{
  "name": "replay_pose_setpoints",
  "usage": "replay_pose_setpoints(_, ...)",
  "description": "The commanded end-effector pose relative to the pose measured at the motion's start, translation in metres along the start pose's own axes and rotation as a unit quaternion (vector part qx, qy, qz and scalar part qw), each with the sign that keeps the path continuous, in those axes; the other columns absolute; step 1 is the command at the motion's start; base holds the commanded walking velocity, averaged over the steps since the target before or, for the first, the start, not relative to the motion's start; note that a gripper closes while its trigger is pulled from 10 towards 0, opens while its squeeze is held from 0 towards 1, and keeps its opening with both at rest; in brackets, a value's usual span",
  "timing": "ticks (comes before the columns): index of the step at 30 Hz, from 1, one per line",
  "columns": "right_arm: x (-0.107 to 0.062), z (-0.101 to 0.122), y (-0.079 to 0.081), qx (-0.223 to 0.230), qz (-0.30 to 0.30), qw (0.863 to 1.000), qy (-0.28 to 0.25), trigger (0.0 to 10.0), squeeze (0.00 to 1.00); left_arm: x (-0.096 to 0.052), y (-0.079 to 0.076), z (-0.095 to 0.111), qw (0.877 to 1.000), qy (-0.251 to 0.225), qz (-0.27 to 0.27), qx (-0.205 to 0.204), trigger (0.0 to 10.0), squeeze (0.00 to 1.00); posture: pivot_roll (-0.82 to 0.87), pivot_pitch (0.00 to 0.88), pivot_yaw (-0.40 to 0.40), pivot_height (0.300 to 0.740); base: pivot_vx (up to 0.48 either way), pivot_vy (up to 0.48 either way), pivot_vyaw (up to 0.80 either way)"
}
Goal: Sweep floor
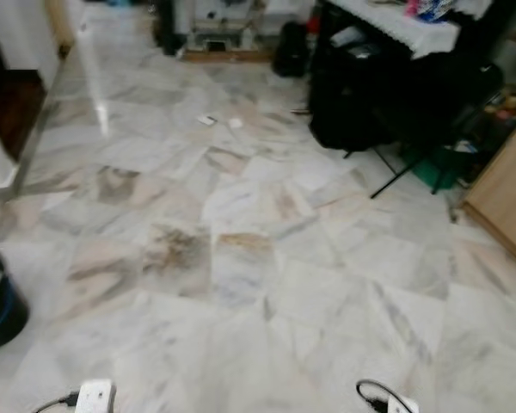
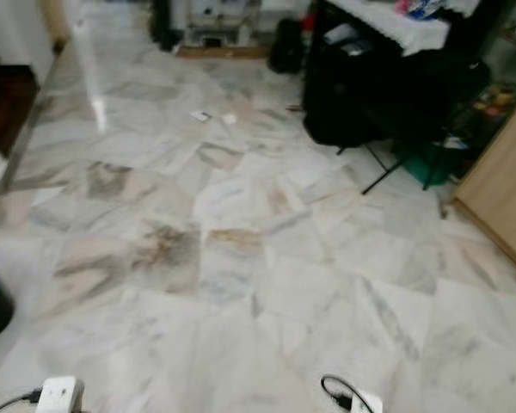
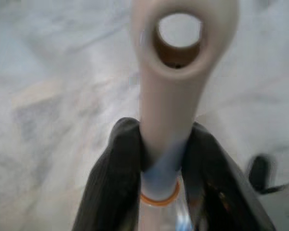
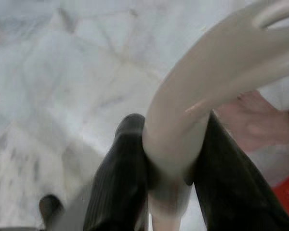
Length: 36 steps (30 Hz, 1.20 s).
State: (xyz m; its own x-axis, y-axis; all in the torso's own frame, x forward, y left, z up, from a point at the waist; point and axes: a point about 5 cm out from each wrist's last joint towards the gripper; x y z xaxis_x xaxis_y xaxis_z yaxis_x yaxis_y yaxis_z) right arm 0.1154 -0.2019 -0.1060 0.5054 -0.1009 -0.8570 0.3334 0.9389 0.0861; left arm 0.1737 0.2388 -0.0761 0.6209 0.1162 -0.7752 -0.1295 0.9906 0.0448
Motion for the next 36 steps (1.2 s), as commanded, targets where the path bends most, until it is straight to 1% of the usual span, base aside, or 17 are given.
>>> replay_pose_setpoints(1, 0.003, 0.013, 0.006, 0.004, 0.009, 1.0, -0.024, 10.0, 0.0, -0.001, 0.007, 0.0, 1.0, -0.001, 0.005, -0.007, 10.0, 0.0, 0.19, 0.047, -0.102, 0.74, 0.48, 0.0, 0.0)
replay_pose_setpoints(10, 0.003, 0.014, 0.003, 0.004, 0.006, 1.0, -0.022, 10.0, 0.0, 0.0, 0.002, 0.001, 1.0, -0.004, 0.0, -0.008, 10.0, 0.0, 0.19, 0.054, -0.111, 0.74, 0.48, 0.0, 0.0)
replay_pose_setpoints(18, 0.003, 0.015, 0.002, -0.02, 0.015, 0.999, -0.021, 10.0, 0.0, 0.0, -0.001, 0.0, 1.0, -0.005, 0.0, -0.013, 10.0, 0.0, 0.19, 0.06, -0.128, 0.74, 0.48, 0.0, 0.0)
replay_pose_setpoints(21, 0.003, 0.015, 0.005, -0.029, 0.023, 0.999, -0.019, 10.0, 0.0, 0.0, -0.002, 0.0, 1.0, -0.007, 0.002, -0.016, 10.0, 0.0, 0.2, 0.061, -0.133, 0.74, 0.48, 0.0, 0.74)
replay_pose_setpoints(24, 0.003, 0.014, 0.001, -0.023, 0.021, 0.999, -0.016, 10.0, 0.0, 0.0, -0.002, 0.0, 1.0, -0.008, 0.002, -0.018, 10.0, 0.0, 0.19, 0.06, -0.136, 0.74, 0.48, 0.0, 0.27)
replay_pose_setpoints(25, 0.002, 0.013, -0.004, -0.021, 0.017, 1.0, -0.013, 10.0, 0.0, 0.0, -0.003, 0.0, 1.0, -0.008, 0.002, -0.018, 10.0, 0.0, 0.19, 0.062, -0.138, 0.74, 0.48, 0.0, 0.0)
replay_pose_setpoints(26, 0.002, 0.013, -0.004, -0.021, 0.017, 1.0, -0.013, 10.0, 0.0, 0.0, -0.003, 0.0, 1.0, -0.008, 0.002, -0.018, 10.0, 0.0, 0.19, 0.062, -0.138, 0.74, 0.48, 0.0, 0.0)
replay_pose_setpoints(27, 0.001, 0.013, -0.007, -0.02, 0.015, 1.0, -0.012, 10.0, 0.0, 0.0, -0.003, 0.0, 1.0, -0.007, 0.002, -0.019, 10.0, 0.0, 0.19, 0.062, -0.138, 0.74, 0.48, 0.0, 0.0)
replay_pose_setpoints(28, 0.0, 0.013, -0.013, -0.021, 0.012, 1.0, -0.011, 10.0, 0.0, 0.0, -0.004, -0.001, 1.0, -0.007, 0.003, -0.02, 10.0, 0.0, 0.19, 0.062, -0.142, 0.74, 0.48, 0.0, 0.0)
replay_pose_setpoints(29, 0.0, 0.013, -0.013, -0.021, 0.012, 1.0, -0.011, 10.0, 0.0, 0.0, -0.004, -0.001, 1.0, -0.007, 0.003, -0.02, 10.0, 0.0, 0.19, 0.062, -0.142, 0.74, 0.48, 0.0, 0.0)
replay_pose_setpoints(31, 0.0, 0.013, -0.018, -0.025, 0.008, 1.0, -0.009, 10.0, 0.0, 0.0, -0.004, -0.002, 1.0, -0.006, 0.004, -0.021, 10.0, 0.0, 0.19, 0.064, -0.143, 0.74, 0.48, 0.0, 0.0)
replay_pose_setpoints(36, -0.001, 0.012, -0.022, -0.035, 0.006, 0.999, -0.006, 10.0, 0.0, -0.001, -0.005, -0.004, 1.0, -0.004, 0.005, -0.022, 10.0, 0.0, 0.19, 0.068, -0.147, 0.74, 0.48, 0.0, 0.0)
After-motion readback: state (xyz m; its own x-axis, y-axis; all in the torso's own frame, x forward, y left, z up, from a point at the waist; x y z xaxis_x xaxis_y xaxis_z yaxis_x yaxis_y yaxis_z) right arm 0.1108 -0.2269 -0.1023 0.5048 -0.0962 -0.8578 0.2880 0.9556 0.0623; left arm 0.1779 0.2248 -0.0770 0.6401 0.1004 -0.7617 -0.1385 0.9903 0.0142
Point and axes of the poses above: a point about 5 cm out from each wrist's last joint towards the gripper, its own x axis pointing out of the wrist towards the gripper, its own z axis along the axis of the wrist's last joint, y = z × x, and after that the axes turned 3 degrees about -x, right-handed
